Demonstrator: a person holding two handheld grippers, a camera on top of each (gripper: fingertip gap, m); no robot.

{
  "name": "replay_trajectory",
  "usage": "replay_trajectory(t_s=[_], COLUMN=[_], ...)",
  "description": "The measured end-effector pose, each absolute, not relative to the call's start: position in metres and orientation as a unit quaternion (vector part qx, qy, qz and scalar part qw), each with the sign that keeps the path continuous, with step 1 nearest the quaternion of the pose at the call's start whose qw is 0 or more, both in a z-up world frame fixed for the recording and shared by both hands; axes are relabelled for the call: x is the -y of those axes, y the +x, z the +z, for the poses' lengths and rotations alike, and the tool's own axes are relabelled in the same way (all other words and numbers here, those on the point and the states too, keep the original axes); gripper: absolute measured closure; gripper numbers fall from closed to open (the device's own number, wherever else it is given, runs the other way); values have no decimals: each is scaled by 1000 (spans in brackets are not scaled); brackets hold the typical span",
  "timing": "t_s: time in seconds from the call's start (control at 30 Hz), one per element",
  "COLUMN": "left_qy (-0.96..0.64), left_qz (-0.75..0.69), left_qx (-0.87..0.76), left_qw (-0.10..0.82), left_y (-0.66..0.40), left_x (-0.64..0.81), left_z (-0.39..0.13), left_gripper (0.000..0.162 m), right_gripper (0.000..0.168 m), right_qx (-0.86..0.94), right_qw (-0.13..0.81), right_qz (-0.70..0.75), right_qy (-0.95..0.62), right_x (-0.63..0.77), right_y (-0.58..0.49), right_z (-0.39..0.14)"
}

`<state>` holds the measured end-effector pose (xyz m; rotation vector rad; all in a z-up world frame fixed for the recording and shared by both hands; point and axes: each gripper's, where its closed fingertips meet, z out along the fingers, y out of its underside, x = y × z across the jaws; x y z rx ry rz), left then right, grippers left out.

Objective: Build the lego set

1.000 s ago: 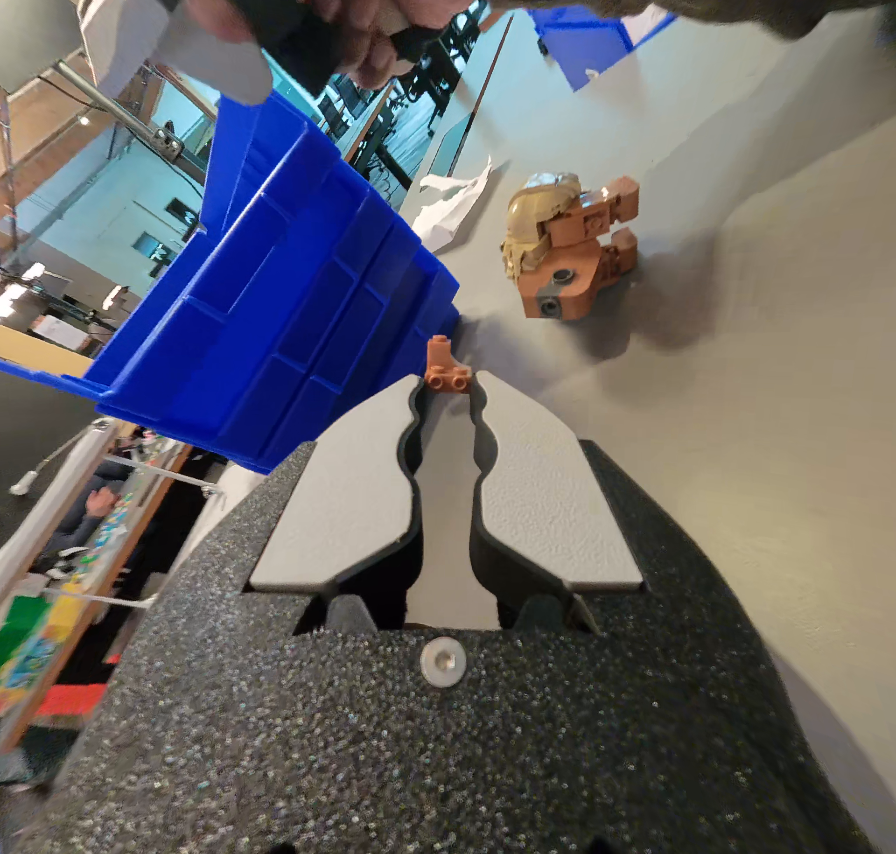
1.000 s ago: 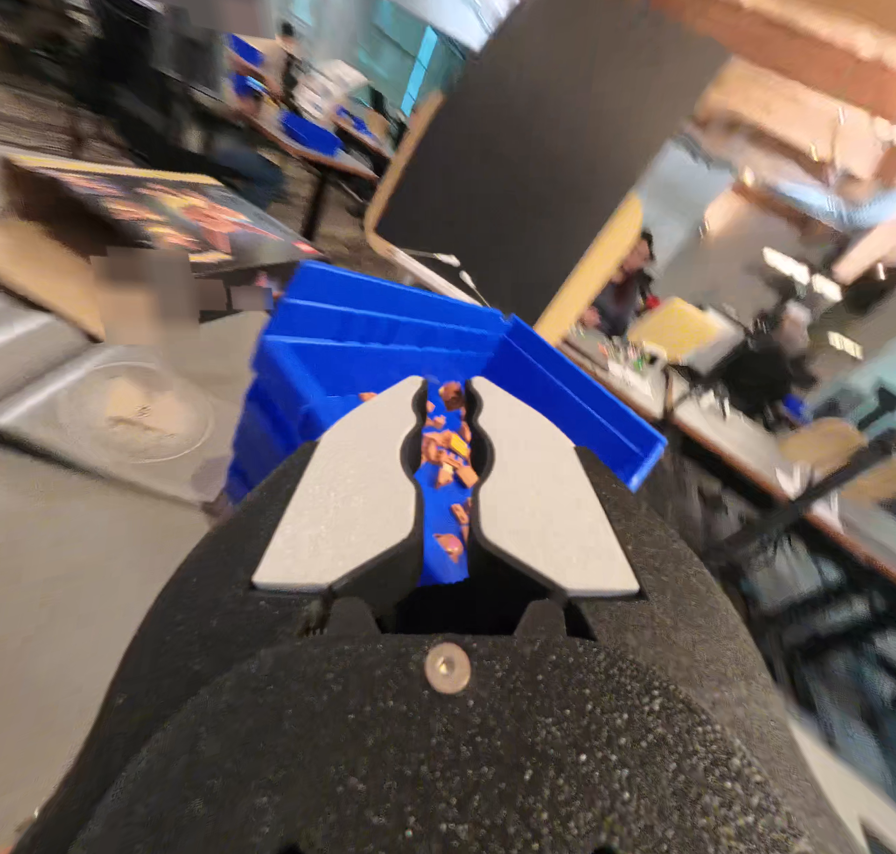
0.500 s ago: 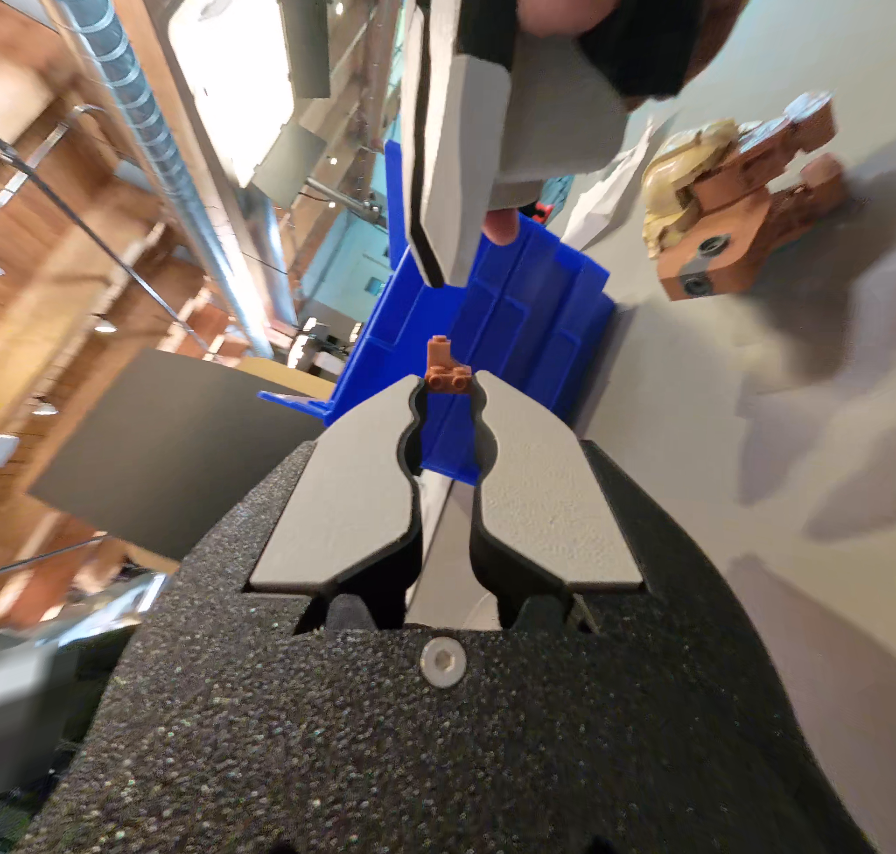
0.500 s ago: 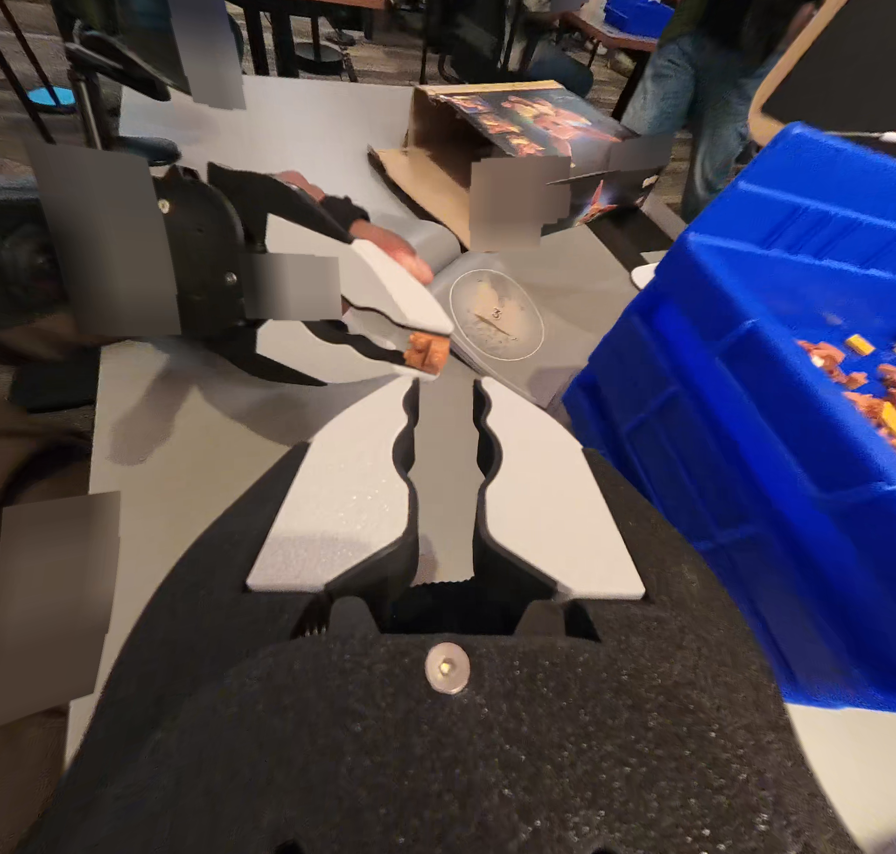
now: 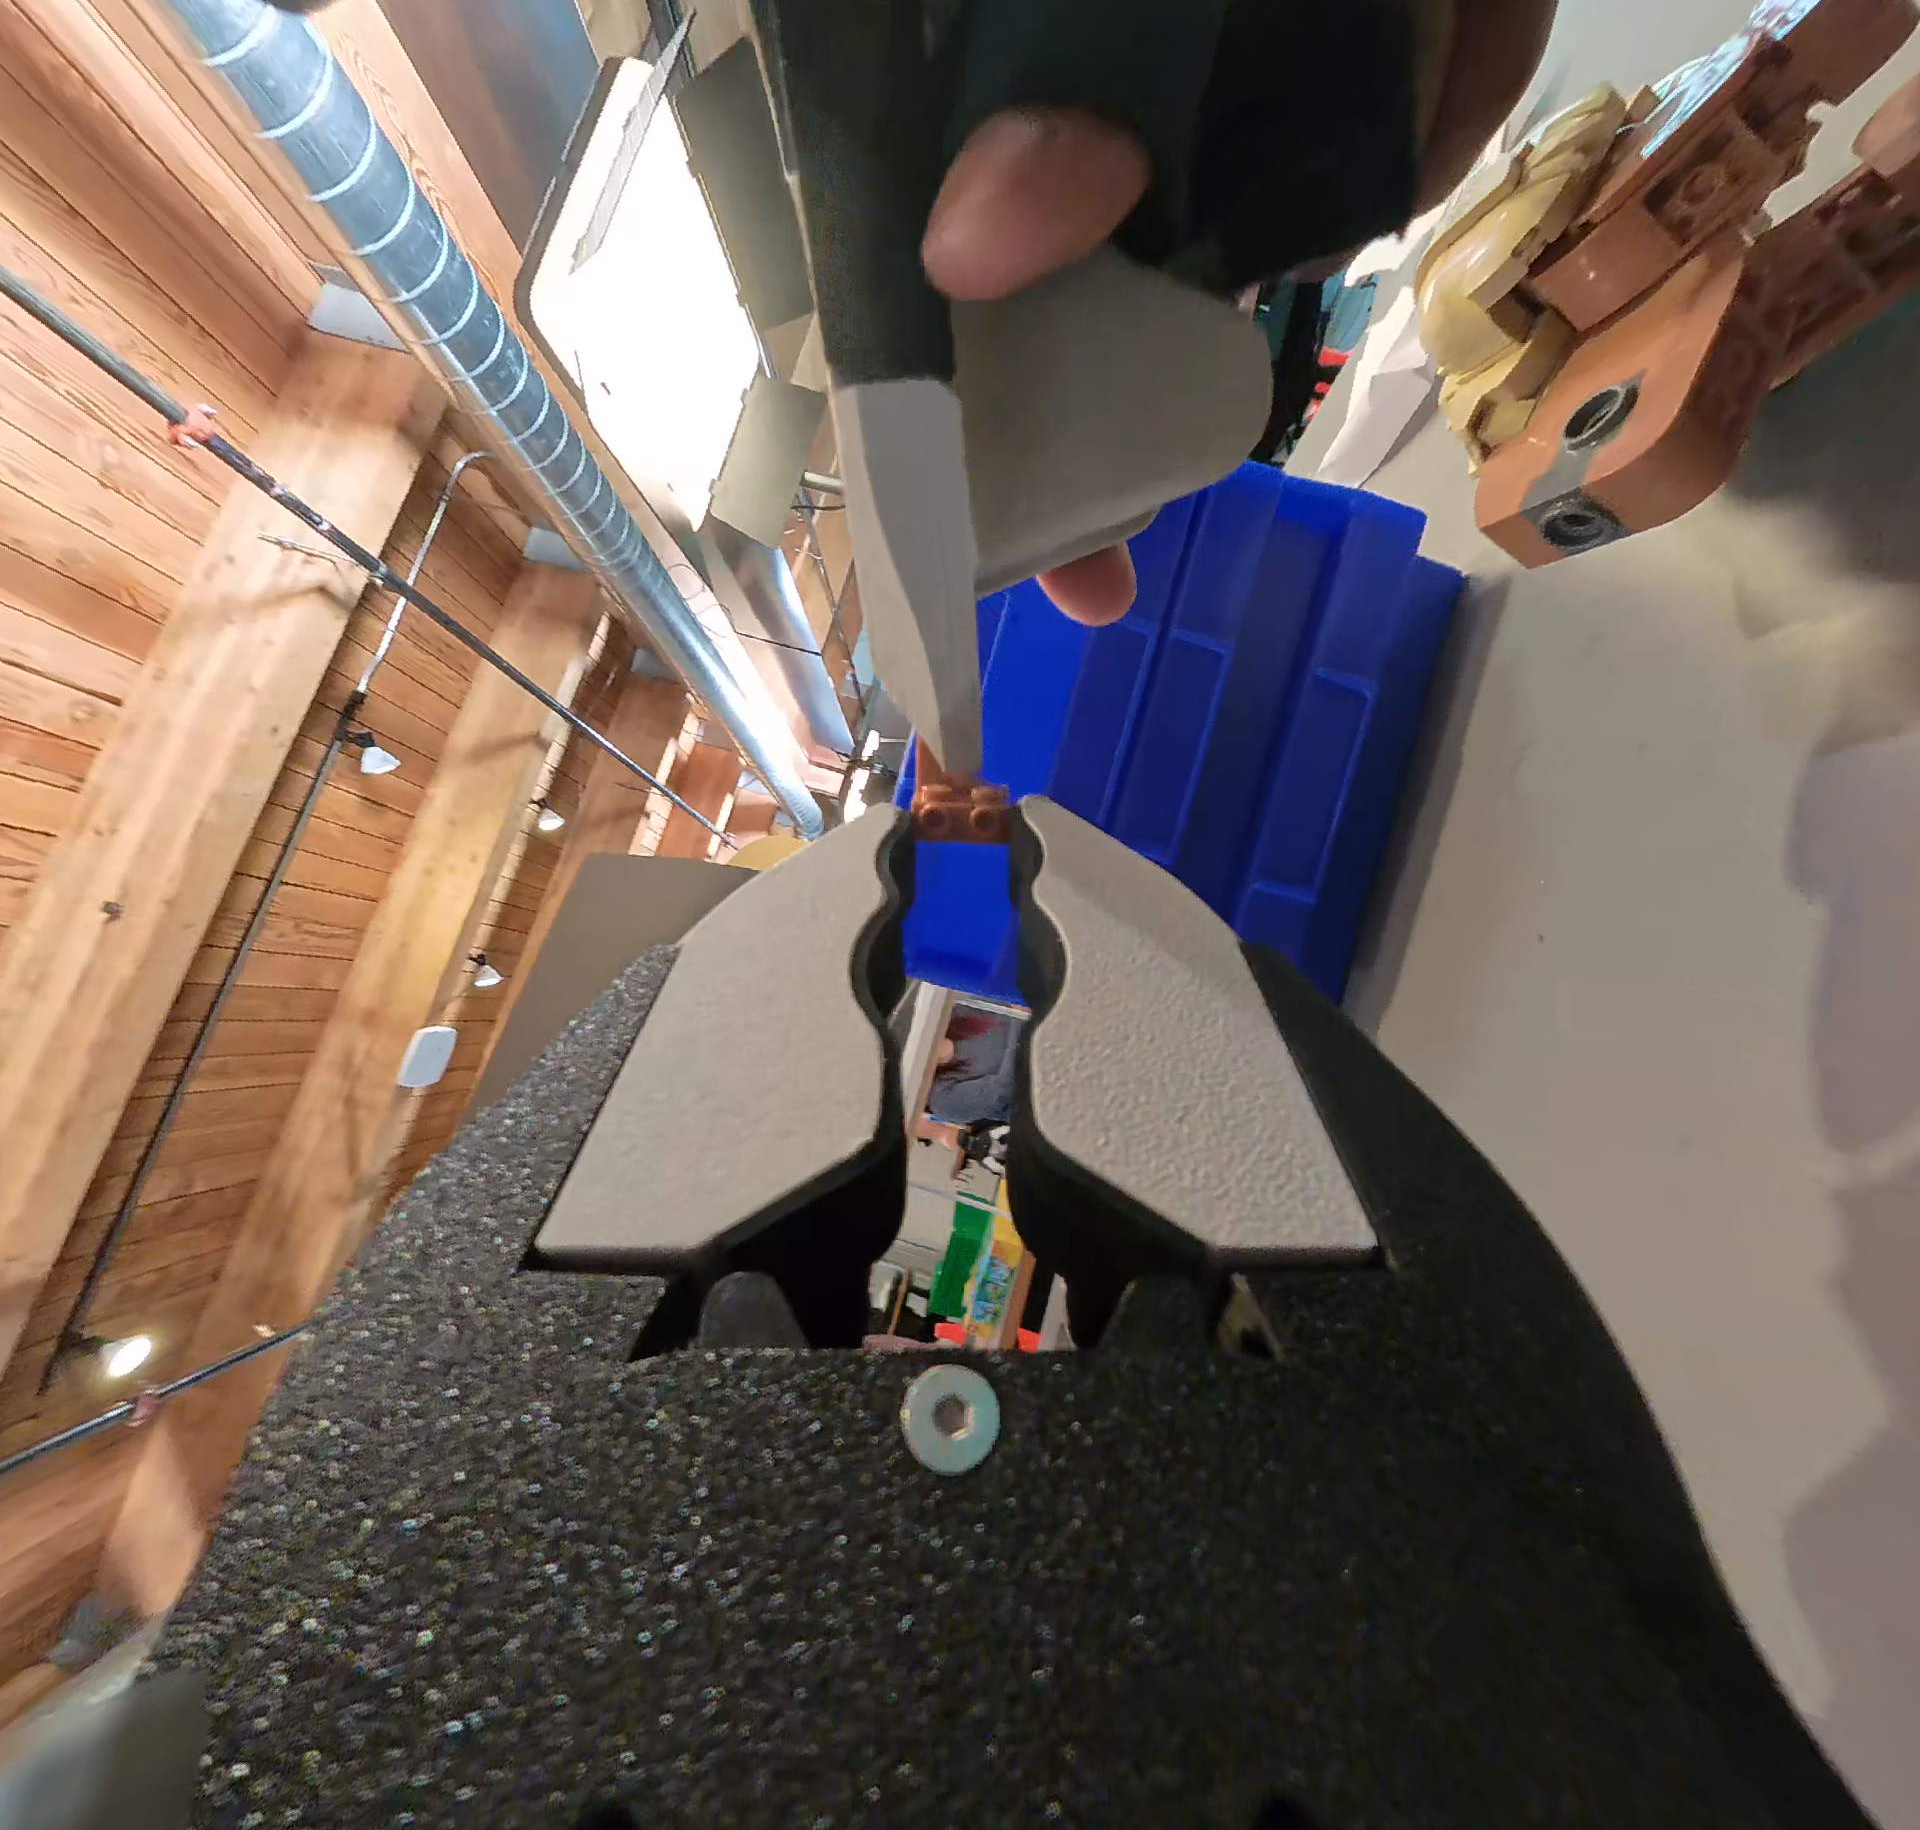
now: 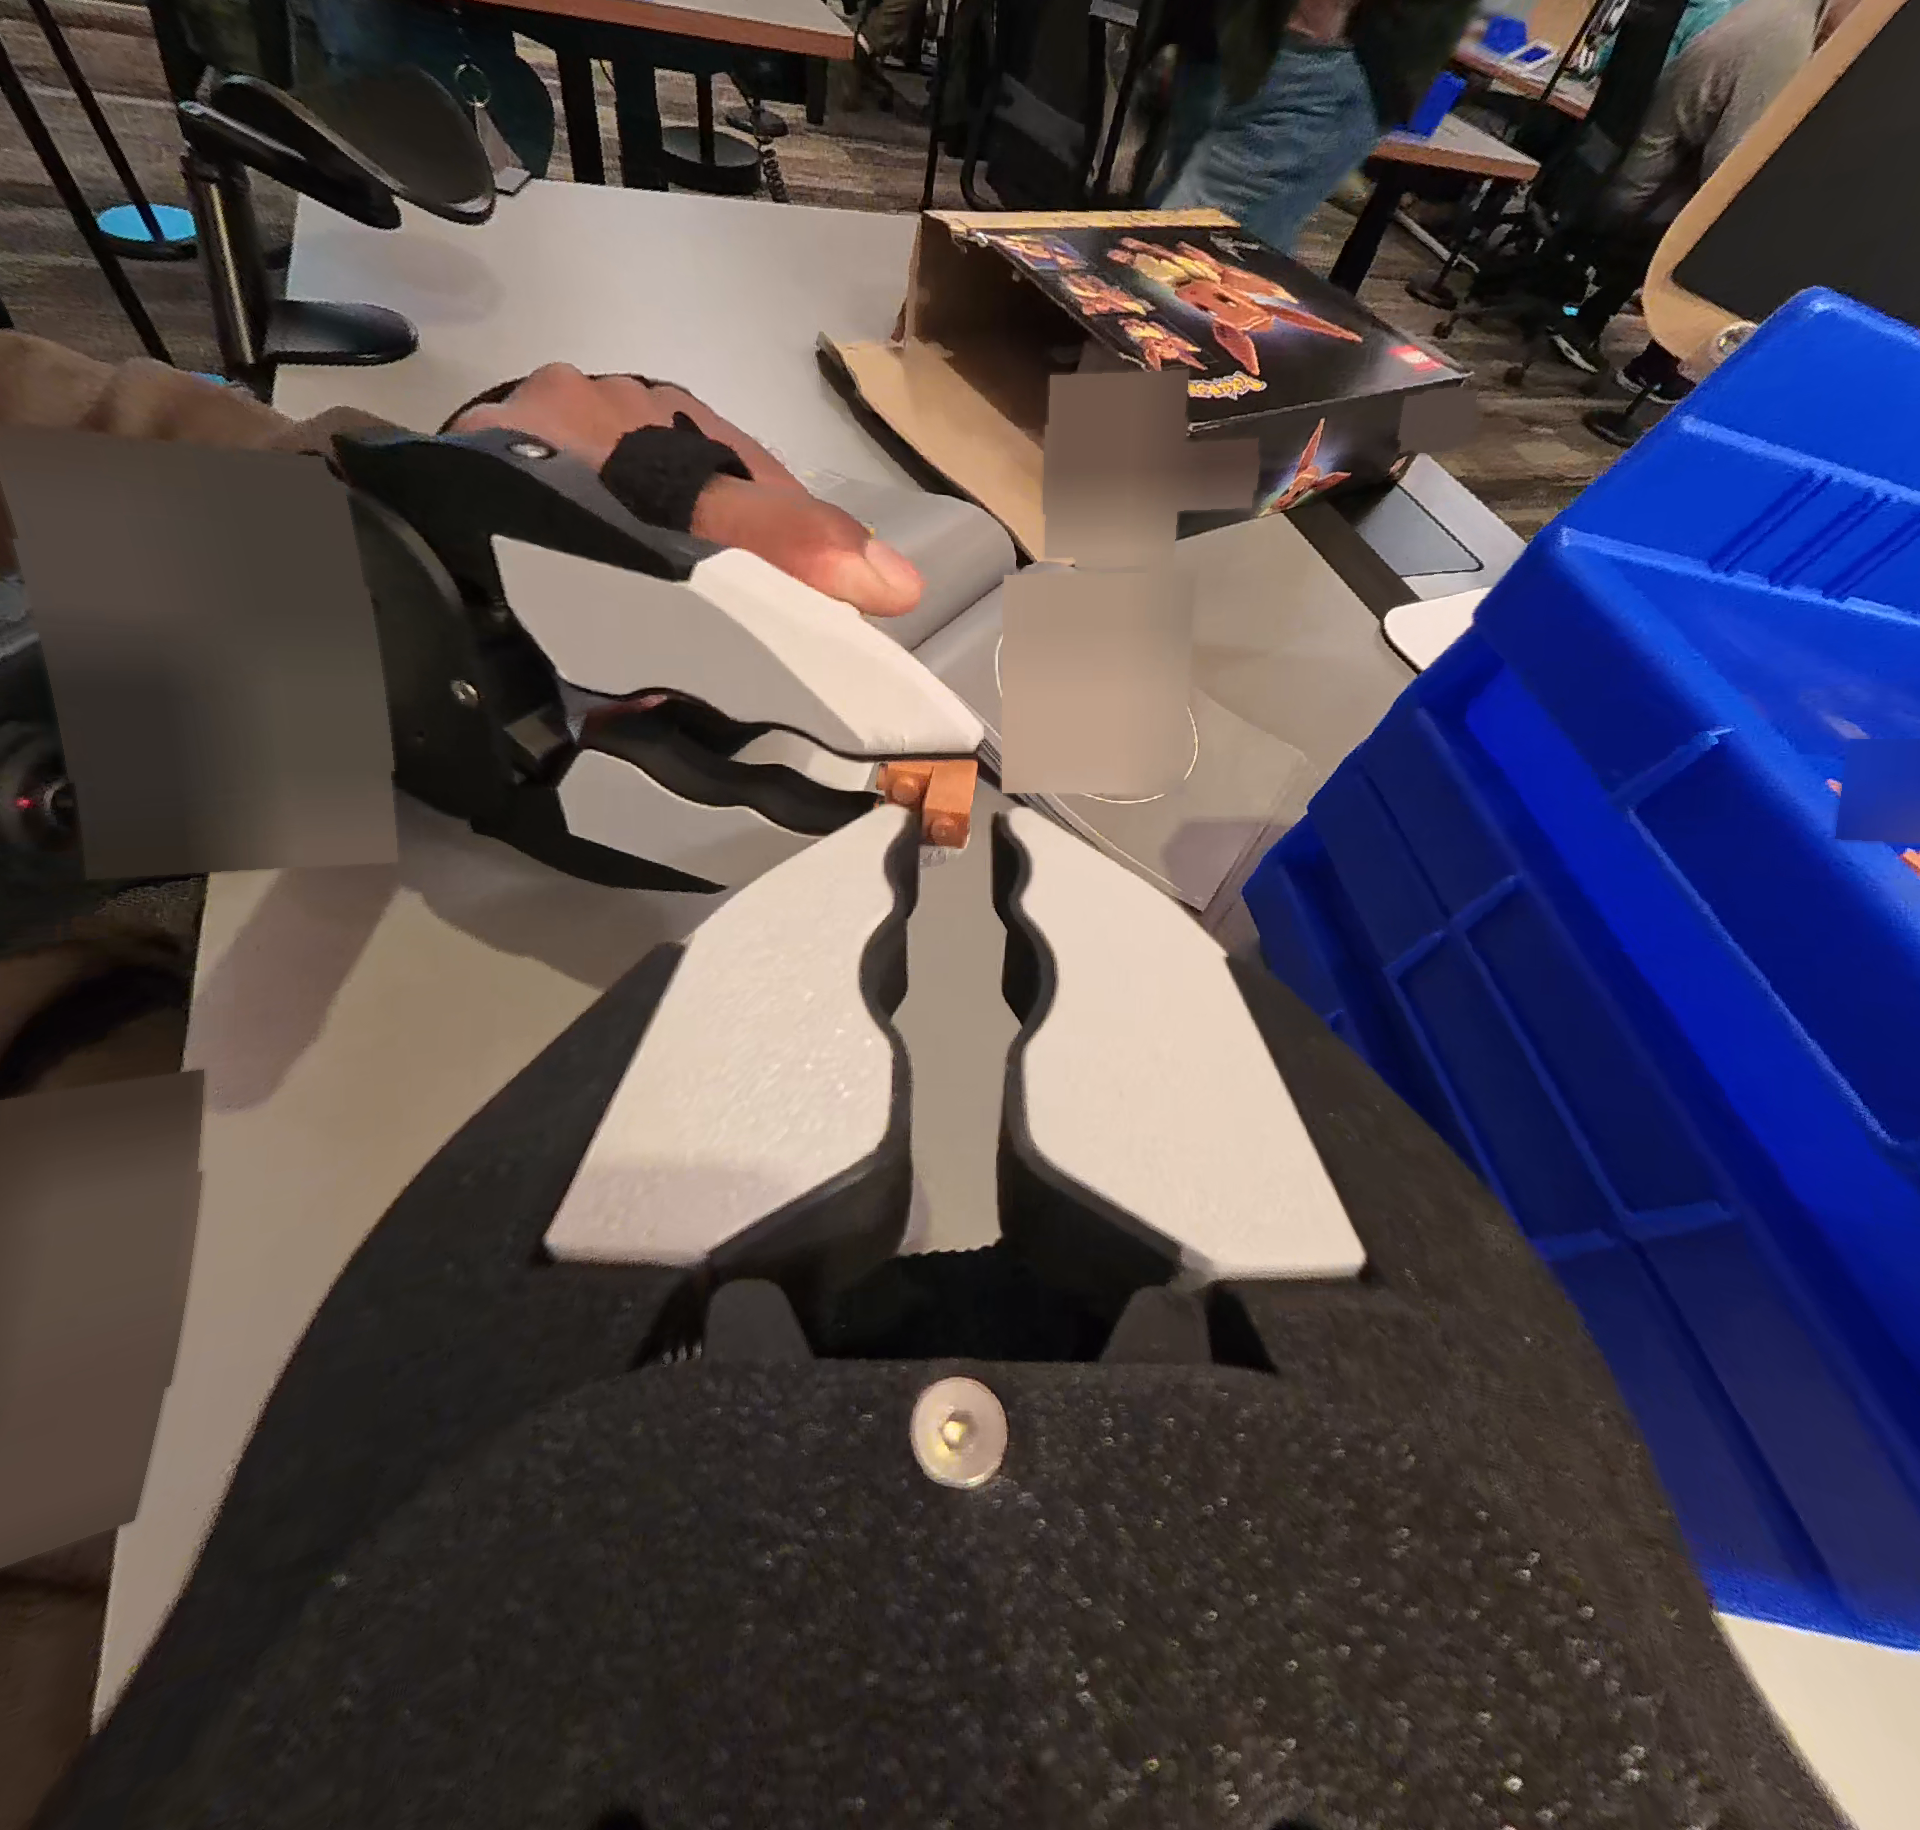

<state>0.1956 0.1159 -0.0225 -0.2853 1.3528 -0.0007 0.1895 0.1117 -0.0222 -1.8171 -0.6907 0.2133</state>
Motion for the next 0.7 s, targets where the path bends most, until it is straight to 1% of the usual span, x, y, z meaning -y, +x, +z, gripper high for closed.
replay_trajectory(t_s=[0.07,0.2,0.33,0.37,0.4,0.47,0.5,0.53,0.57,0.6,0.7], left_qy=[-127,-116,-100,-97,-93,-88,-87,-85,-84,-83,-82], left_qz=[9,-23,-73,-79,-84,-91,-94,-96,-99,-103,-106], left_qx=[-619,-620,-625,-627,-627,-626,-625,-624,-623,-623,-621], left_qw=[775,775,770,769,769,769,770,771,771,771,772], left_y=[195,193,189,189,188,188,187,187,186,186,185], left_x=[-115,-109,-98,-97,-95,-93,-92,-91,-90,-89,-87], left_z=[-21,-19,-17,-17,-17,-16,-15,-14,-13,-12,-11], left_gripper=[146,145,143,145,142,145,143,145,143,145,146], right_gripper=[160,160,160,160,160,160,160,160,160,160,160], right_qx=[300,347,371,373,374,373,372,372,372,371,369], right_qw=[561,566,566,565,564,565,566,567,567,567,569], right_qz=[87,68,109,121,133,154,164,171,179,187,202], right_qy=[-767,-745,-729,-726,-724,-720,-718,-715,-713,-711,-707], right_x=[-110,-103,-95,-93,-92,-89,-88,-87,-86,-86,-84], right_y=[188,185,180,180,179,178,178,177,177,176,177], right_z=[-22,-20,-17,-17,-17,-16,-15,-14,-13,-13,-11])
